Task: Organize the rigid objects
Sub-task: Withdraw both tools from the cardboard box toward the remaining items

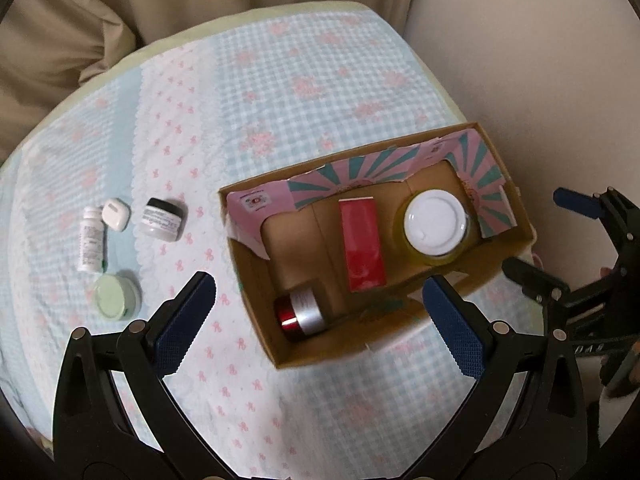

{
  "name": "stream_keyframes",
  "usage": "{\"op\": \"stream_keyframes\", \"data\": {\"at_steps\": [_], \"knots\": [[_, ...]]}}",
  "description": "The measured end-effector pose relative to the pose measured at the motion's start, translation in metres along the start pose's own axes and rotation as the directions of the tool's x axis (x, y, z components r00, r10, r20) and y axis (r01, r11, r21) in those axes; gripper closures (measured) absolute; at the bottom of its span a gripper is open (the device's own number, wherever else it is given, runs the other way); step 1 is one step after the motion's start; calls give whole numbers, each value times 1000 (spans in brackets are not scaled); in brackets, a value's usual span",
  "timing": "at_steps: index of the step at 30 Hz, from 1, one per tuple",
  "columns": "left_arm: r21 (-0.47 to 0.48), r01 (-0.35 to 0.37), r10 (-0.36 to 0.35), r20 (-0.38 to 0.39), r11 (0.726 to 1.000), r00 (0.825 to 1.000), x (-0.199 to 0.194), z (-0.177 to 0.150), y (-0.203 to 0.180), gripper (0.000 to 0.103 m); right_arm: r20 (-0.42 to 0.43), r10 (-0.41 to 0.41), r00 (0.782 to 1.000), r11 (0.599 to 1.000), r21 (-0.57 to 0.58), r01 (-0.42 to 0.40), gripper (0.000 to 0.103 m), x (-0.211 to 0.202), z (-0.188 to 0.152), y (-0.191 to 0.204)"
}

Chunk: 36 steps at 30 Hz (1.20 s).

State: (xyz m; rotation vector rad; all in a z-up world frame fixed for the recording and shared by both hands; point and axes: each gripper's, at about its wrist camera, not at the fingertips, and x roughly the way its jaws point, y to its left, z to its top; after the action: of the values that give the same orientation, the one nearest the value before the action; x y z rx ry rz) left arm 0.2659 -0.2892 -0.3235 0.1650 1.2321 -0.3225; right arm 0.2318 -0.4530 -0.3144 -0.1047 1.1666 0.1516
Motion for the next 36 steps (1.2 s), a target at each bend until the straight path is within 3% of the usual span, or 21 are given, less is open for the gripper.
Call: {"op": "stream_keyframes", "data": {"at_steps": [10,15,21,29,36], "knots": [[-83,6,3,108,997,994,-90,-31,43,0,86,-10,996,1000,1,10,0,-68,18,43],[-108,-19,37,168,994,985,-138,-59,92,0,129,1,992,999,35,-6,0,-101,28,83],[-126,-59,85,214,990,973,-178,-91,161,0,133,-33,991,988,153,12,0,-128,28,138],[-119,-75,101,234,990,967,-203,-112,266,0,132,-68,989,969,246,34,0,-142,40,217],[-76,-53,68,202,996,977,-187,-107,351,0,134,-69,989,943,332,21,0,-123,61,279]]}}
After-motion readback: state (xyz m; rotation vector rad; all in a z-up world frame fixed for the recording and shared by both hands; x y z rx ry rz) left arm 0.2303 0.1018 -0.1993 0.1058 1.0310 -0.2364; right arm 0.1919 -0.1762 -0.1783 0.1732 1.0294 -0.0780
